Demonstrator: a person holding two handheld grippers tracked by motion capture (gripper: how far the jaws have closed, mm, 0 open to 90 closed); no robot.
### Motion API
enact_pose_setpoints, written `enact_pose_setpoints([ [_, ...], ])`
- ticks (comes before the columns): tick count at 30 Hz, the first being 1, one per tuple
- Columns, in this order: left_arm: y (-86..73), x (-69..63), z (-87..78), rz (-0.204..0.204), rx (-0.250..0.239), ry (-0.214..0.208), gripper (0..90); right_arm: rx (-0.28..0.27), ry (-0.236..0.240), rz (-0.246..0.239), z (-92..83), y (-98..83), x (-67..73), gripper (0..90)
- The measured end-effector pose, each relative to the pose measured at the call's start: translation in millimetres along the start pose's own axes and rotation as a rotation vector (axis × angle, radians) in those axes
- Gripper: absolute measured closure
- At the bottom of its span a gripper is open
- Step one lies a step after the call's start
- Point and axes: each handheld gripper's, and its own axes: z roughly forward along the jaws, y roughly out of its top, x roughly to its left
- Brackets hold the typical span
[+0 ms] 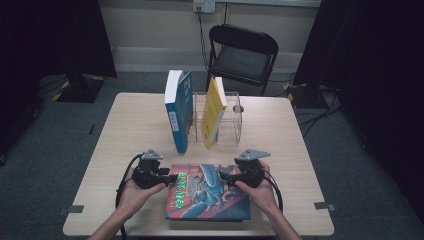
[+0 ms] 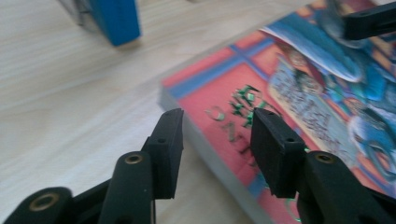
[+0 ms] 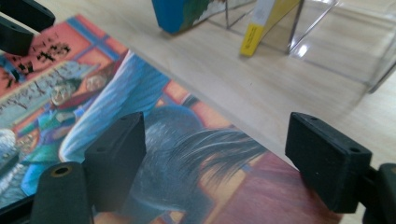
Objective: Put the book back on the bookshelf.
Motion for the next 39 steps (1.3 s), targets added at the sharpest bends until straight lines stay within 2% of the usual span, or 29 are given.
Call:
enact_pose_setpoints([
  [2,-0.1,-0.7,0.3,0.01,-0.004,0.005,52.4,-0.003,0.001,0.009,0.3,-0.9,-0.3,19.1],
  [4,0.5,3.1,2.4,-0.028,-0.002,-0.025,51.8,-0.006,0.014,0.018,0.9,-2.2,-2.1,19.1],
  [5,0.9,4.0,2.3,-0.034,0.004,-0.031,51.9,-0.006,0.023,0.025,1.0,-2.8,-3.4,19.2],
  [9,3.3,3.6,3.6,-0.021,0.012,-0.024,52.2,-0.002,0.001,0.004,-0.8,-2.5,-0.9,19.7],
  [12,6.9,5.8,9.5,-0.021,-0.004,-0.05,53.2,0.009,0.002,0.009,-4.6,-4.2,-2.5,20.1],
  [15,15.2,4.1,16.6,0.006,0.004,-0.045,54.6,0.001,-0.017,0.005,-11.2,-9.5,-2.1,20.2],
  [17,19.9,2.3,22.9,-0.029,-0.004,-0.044,55.8,-0.001,-0.022,0.012,-16.5,-13.7,-1.7,20.2],
  [19,24.7,-0.1,29.4,0.01,-0.015,-0.046,56.4,-0.001,-0.021,0.018,-21.7,-17.7,-1.7,21.1],
  [21,28.4,-0.7,35.4,-0.002,-0.023,-0.062,57.4,0.001,-0.019,0.022,-27.1,-21.8,-1.6,21.6],
  [23,34.9,-3.3,41.1,0.043,-0.018,-0.061,58.1,0.002,-0.015,0.024,-32.5,-25.8,-0.9,22.9],
  [25,41.0,-7.4,49.0,0.051,-0.028,-0.054,58.9,-0.002,-0.009,0.021,-37.8,-30.0,1.1,25.4],
  [26,43.9,-8.9,52.6,0.068,-0.029,-0.051,59.2,0.001,-0.007,0.022,-40.7,-31.9,2.4,25.4],
  [28,50.7,-11.2,58.9,0.074,-0.017,-0.056,59.5,0.006,0.01,0.019,-45.9,-36.4,5.5,25.4],
  [30,55.4,-11.1,64.5,0.097,-0.019,-0.077,59.6,0.006,0.03,0.035,-50.9,-41.8,9.3,25.5],
  [32,56.3,-8.7,67.9,0.067,-0.025,-0.103,59.4,0.008,0.039,0.032,-55.5,-45.8,14.5,25.5],
  [35,55.8,-5.4,68.2,0.075,-0.027,-0.123,59.4,0.01,0.019,0.014,-58.6,-46.8,20.9,24.8],
  [36,55.0,-6.0,68.1,0.066,-0.034,-0.125,59.4,0.018,0.026,0.016,-58.2,-45.4,20.0,24.8],
  [39,51.6,-6.5,63.8,0.086,-0.031,-0.124,59.4,0.035,0.053,0.016,-55.7,-42.1,16.1,24.6],
])
